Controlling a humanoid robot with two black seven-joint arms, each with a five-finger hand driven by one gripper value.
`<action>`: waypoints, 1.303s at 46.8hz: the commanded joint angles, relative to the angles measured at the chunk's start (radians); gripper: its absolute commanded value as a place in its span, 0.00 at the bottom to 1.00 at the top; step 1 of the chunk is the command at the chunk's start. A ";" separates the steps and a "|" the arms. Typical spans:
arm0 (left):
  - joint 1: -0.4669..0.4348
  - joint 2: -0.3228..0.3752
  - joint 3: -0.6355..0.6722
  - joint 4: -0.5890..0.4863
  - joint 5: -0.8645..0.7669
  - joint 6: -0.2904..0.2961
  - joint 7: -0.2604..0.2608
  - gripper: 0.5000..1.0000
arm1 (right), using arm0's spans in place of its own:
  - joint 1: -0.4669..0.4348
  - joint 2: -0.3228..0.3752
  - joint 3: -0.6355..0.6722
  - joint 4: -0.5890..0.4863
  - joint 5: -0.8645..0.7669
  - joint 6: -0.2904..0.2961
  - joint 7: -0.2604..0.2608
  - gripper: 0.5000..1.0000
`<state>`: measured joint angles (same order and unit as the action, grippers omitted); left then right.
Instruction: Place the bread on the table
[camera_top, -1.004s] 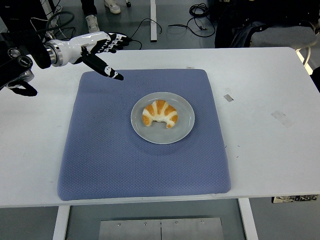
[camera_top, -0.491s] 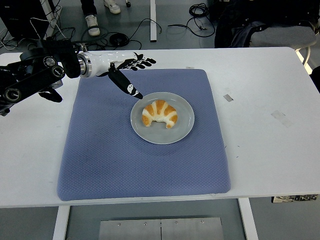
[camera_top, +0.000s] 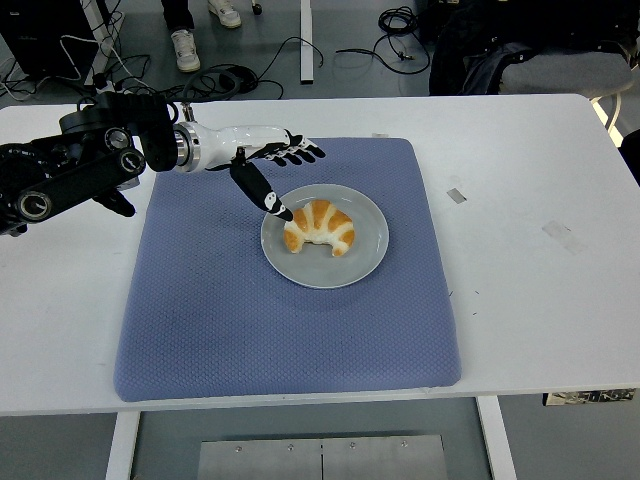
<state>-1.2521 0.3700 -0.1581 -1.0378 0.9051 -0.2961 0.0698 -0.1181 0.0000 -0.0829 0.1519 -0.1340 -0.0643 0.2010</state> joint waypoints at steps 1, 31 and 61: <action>0.000 -0.002 0.000 -0.001 0.000 0.000 0.001 0.85 | 0.000 0.000 0.000 0.000 0.001 0.000 0.000 1.00; 0.017 -0.072 0.006 0.013 0.005 0.029 -0.001 0.82 | 0.000 0.000 0.000 0.000 -0.001 0.000 0.000 1.00; 0.022 -0.077 0.048 0.001 0.084 0.112 -0.001 0.75 | 0.000 0.000 0.000 0.000 0.001 0.000 0.000 1.00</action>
<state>-1.2318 0.2929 -0.1119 -1.0366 0.9851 -0.1934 0.0689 -0.1181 0.0000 -0.0828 0.1519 -0.1343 -0.0646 0.2009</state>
